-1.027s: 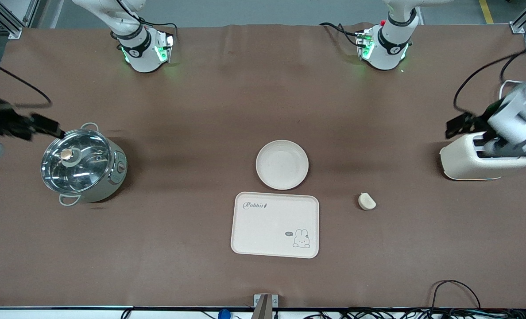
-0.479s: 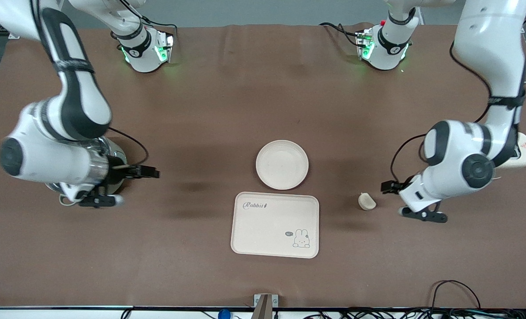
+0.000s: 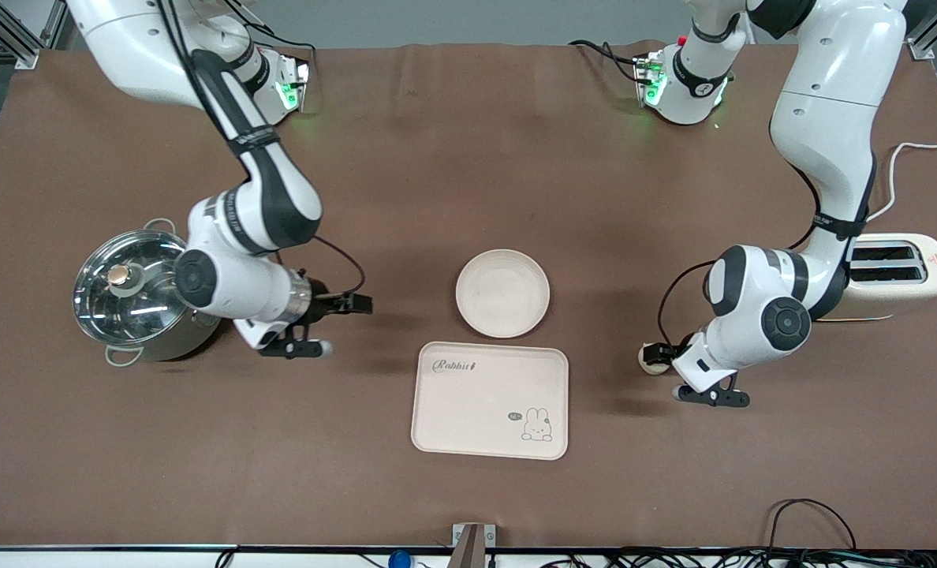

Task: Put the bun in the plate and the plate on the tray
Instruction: 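Grasp the bun with the left gripper while the right gripper reaches the plate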

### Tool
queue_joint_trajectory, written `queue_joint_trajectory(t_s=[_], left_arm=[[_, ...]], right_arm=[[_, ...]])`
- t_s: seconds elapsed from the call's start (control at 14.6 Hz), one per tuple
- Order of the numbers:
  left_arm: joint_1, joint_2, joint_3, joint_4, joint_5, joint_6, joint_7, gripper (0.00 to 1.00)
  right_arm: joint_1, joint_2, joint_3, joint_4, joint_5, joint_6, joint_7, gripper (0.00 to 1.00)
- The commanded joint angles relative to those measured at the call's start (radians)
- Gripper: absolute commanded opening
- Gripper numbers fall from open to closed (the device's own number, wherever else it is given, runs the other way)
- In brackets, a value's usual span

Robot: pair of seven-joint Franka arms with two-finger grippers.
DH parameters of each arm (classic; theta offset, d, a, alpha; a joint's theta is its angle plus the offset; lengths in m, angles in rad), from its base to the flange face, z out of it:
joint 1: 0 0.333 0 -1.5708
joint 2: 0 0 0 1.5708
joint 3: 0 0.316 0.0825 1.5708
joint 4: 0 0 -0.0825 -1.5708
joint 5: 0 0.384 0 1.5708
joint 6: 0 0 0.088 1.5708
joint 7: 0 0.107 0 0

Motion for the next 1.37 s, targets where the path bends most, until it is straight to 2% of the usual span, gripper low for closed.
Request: queue_joint_trajectory(t_s=[0.0,0.27,0.48,0.68,0.89,1.1,1.16,1.23,1.3], left_arm=[[0.002,-0.013,-0.007,-0.064,-0.033,0.085,-0.010,0.79],[0.007,-0.017,-0.009,-0.081,-0.031,0.100,-0.002,0.30],[0.007,-0.027,-0.035,-0.079,-0.033,0.089,-0.014,0.22],[-0.022,-0.076,-0.087,-0.070,-0.028,-0.009,-0.204,0.22],[-0.132,-0.119,-0.096,-0.072,-0.019,-0.057,-0.442,0.22],[-0.252,-0.106,-0.099,-0.047,-0.019,-0.065,-0.676,0.24],[-0.292,-0.092,-0.098,-0.035,-0.020,-0.062,-0.744,0.28],[-0.321,-0.067,-0.098,-0.014,-0.019,-0.057,-0.799,0.41],[-0.336,-0.052,-0.096,-0.006,-0.017,-0.057,-0.813,0.62]], right_arm=[[0.081,-0.032,-0.008,-0.094,0.031,0.102,0.051,1.00],[0.182,0.006,-0.008,-0.106,0.033,0.240,0.168,1.00],[0.227,0.026,-0.007,-0.106,0.062,0.295,0.205,1.00],[0.281,0.046,-0.008,-0.105,0.148,0.344,0.206,1.00],[0.314,0.104,-0.008,-0.103,0.152,0.437,0.212,1.00],[0.344,0.181,-0.008,-0.069,0.152,0.520,0.238,1.00],[0.344,0.201,-0.008,-0.059,0.152,0.530,0.240,1.00],[0.344,0.213,-0.008,-0.045,0.152,0.530,0.240,1.00],[0.344,0.216,-0.008,-0.042,0.152,0.530,0.240,0.94]])
